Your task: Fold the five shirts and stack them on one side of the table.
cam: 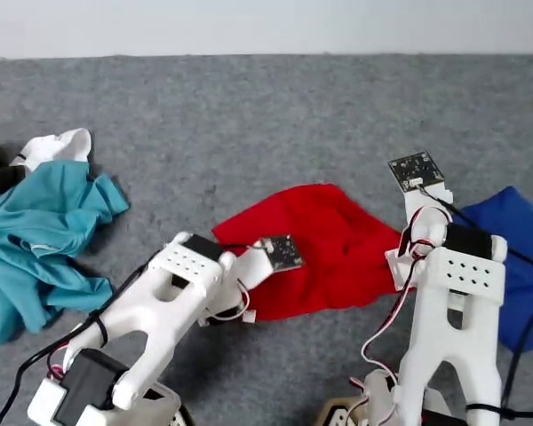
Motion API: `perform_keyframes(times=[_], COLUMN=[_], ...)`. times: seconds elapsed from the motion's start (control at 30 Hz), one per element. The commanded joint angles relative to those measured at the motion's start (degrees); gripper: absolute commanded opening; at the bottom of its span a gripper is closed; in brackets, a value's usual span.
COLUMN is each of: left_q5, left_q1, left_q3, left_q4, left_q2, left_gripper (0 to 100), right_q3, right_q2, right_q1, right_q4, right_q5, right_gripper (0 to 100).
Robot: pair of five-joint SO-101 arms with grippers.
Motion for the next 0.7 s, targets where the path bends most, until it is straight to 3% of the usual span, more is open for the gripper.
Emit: perform_keyframes(times=[0.0,0.2,0.33,0.53,0.67], left_q5=[0.6,0.6,0.6,0.4,0.4], left_q1=[-0.7,-0.7,-1.4,-9.7,-15.3], left_q3=[-7.8,-19.3,-28.0,-42.4,-44.4], left_q4=[5.8,15.7,21.5,29.7,29.7], left_q2=[-1.8,-1.8,-1.8,-1.8,-1.9], left_gripper=[1,1,1,1,1], right_q3=[-0.3,-0.7,-0.7,-0.7,-0.6], right_q2=[-1.6,-2.1,-2.1,-2.1,-1.5], right_q1=[-0.7,-0.7,-0.8,-0.7,-0.7], right_q4=[-0.4,-1.0,-7.1,-15.1,-15.8], right_q5=[0.0,-0.1,-0.4,-10.4,-11.9], right_gripper=[1.0,1.2,1.5,1.6,1.6])
